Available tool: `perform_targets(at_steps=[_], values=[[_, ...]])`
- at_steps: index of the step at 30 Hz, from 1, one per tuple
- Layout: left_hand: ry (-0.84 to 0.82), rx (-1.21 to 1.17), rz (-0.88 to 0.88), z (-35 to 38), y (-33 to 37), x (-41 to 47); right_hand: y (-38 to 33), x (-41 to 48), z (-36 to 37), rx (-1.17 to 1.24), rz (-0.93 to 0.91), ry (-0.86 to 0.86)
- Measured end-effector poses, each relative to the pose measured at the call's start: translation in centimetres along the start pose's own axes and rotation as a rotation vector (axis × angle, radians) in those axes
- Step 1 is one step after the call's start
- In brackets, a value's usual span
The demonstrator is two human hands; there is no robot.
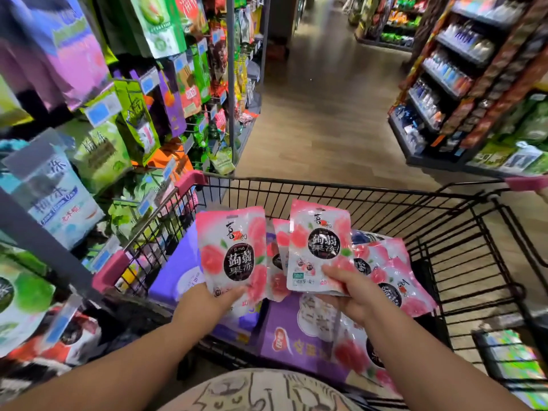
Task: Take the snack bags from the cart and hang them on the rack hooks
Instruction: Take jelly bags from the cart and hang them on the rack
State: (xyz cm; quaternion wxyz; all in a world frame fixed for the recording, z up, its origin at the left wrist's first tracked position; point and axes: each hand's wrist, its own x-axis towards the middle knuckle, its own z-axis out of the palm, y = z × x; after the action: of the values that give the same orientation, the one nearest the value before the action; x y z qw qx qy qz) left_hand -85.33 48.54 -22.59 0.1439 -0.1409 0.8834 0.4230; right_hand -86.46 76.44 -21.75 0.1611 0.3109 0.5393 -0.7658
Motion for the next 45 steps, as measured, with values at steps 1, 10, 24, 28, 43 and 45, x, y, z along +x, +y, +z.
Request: perform_targets(at_steps=[1, 10, 24, 28, 43, 45], values=[[0.021, -0.068, 0.002, -0.4, 0.4, -0.1, -0.6, -0.5, 0.8, 0.000, -0.038, -0.025], [0.075, -0.378, 0.179, -9.8, 3.6, -2.9, -4.2, -4.1, 12.0, -0.152, -0.326, -0.262], [0.546, -0.367, 0.176, -25.4, 3.3, -9.9, -7.0, -8.0, 30.1, -0.336, -0.468, -0.802], [0.681, -0.379, 0.232, -29.1, 3.4, -12.5, -8.6, -10.6, 34.5, -0.396, -0.576, -0.940], [1.009, -0.391, 0.352, -38.4, 5.5, -20.7, -13.8, -21.1, 46.5, -0.197, -0.817, -1.277], [1.063, -0.420, 0.341, -39.1, 5.7, -21.7, -14.8, -22.4, 47.9, -0.185, -0.859, -1.313]])
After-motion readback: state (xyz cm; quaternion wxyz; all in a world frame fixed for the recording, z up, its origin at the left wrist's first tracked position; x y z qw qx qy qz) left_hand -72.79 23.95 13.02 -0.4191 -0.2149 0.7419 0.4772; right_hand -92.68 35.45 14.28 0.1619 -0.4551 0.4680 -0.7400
